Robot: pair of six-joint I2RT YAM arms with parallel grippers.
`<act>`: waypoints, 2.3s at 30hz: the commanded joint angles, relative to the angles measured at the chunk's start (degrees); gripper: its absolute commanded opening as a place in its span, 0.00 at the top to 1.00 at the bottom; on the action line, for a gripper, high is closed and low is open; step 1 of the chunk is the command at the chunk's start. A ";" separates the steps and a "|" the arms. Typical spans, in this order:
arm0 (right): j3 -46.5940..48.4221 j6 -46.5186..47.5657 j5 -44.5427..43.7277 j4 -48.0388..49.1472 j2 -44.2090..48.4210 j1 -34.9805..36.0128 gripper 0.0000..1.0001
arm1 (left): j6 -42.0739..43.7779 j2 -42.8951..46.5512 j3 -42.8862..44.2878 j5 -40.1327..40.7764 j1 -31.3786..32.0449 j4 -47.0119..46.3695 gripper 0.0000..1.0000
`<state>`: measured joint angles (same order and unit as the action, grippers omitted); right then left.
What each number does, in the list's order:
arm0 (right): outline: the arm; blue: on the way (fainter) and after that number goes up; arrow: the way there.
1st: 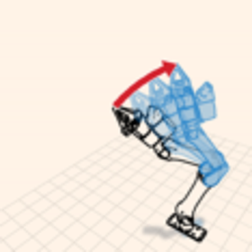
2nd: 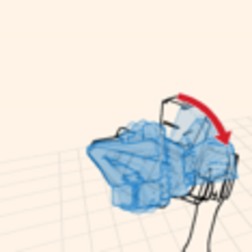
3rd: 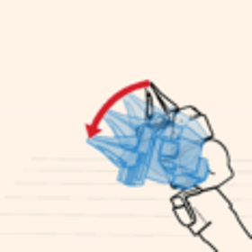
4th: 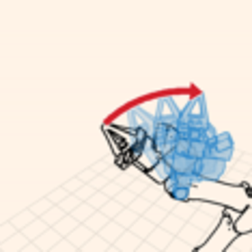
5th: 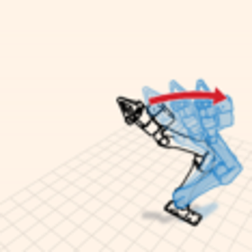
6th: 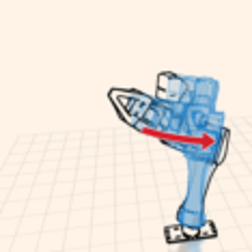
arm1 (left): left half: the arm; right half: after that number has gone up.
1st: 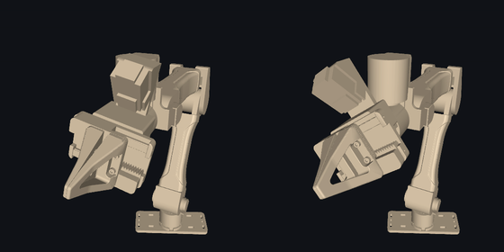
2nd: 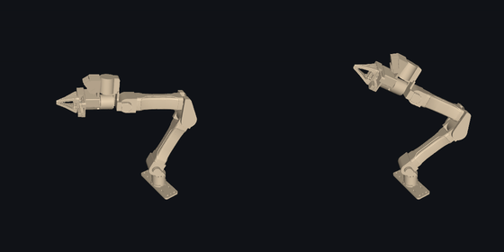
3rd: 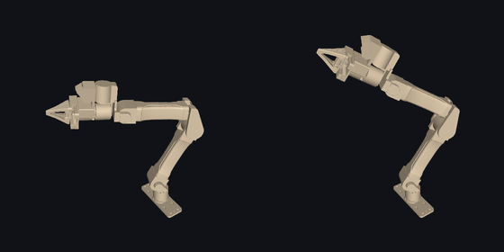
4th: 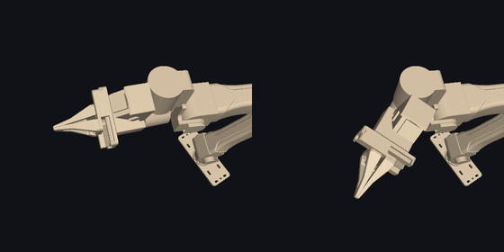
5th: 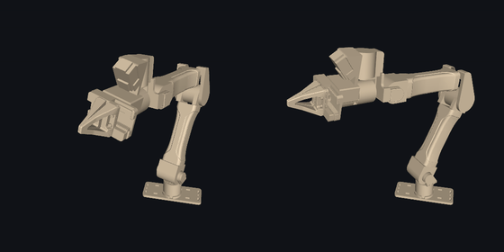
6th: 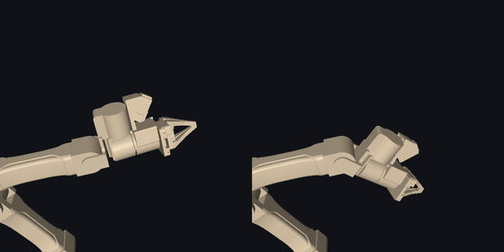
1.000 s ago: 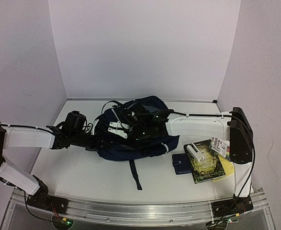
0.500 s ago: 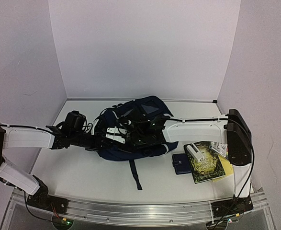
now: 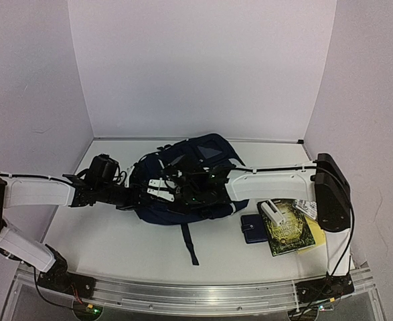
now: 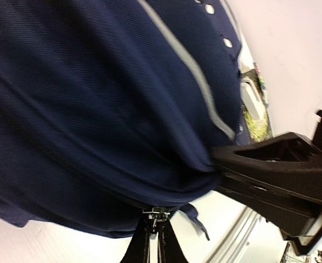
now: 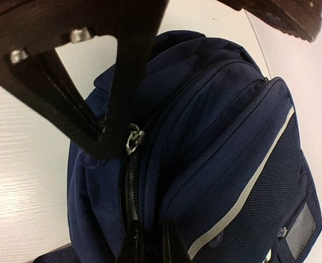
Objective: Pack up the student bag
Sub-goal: Unzip the student bag at the center of the board.
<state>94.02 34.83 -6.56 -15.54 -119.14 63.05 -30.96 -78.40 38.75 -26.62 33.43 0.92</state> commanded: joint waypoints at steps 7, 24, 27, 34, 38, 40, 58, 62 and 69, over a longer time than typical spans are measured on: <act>-4.13 -0.46 3.98 -8.21 11.36 -0.08 1.00 | 4.65 -5.87 9.53 12.76 -4.04 10.52 1.00; -5.00 3.90 4.80 -11.50 14.44 -5.81 1.00 | 7.94 -2.17 10.12 13.71 -14.18 13.15 1.00; 0.76 7.43 3.23 -11.34 10.12 -6.28 1.00 | 7.65 2.30 6.10 11.06 -14.18 13.15 1.00; 7.27 11.81 0.36 -11.26 5.61 -8.11 0.67 | 5.62 6.00 1.45 -1.32 -7.97 7.08 1.00; 6.13 7.91 5.50 -11.35 7.74 -7.07 0.20 | 4.03 5.25 1.59 -4.52 -3.80 3.01 1.00; 6.85 6.36 5.49 -11.34 6.98 -5.36 0.17 | 3.36 4.98 2.00 -5.56 -3.22 1.83 1.00; 12.28 2.93 1.70 -10.03 -0.92 -3.51 1.00 | 2.11 5.73 3.58 3.05 -4.72 8.40 1.00; 6.06 4.57 2.65 -10.04 5.51 -3.47 1.00 | 4.65 3.09 6.93 12.42 -5.66 14.43 1.00; -3.93 9.94 1.07 -10.25 13.66 -3.58 1.00 | 8.77 -1.38 13.48 23.68 -7.19 22.70 1.00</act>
<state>93.99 40.72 -3.88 -24.38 -112.75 59.45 -25.52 -77.78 47.42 -14.11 28.39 18.14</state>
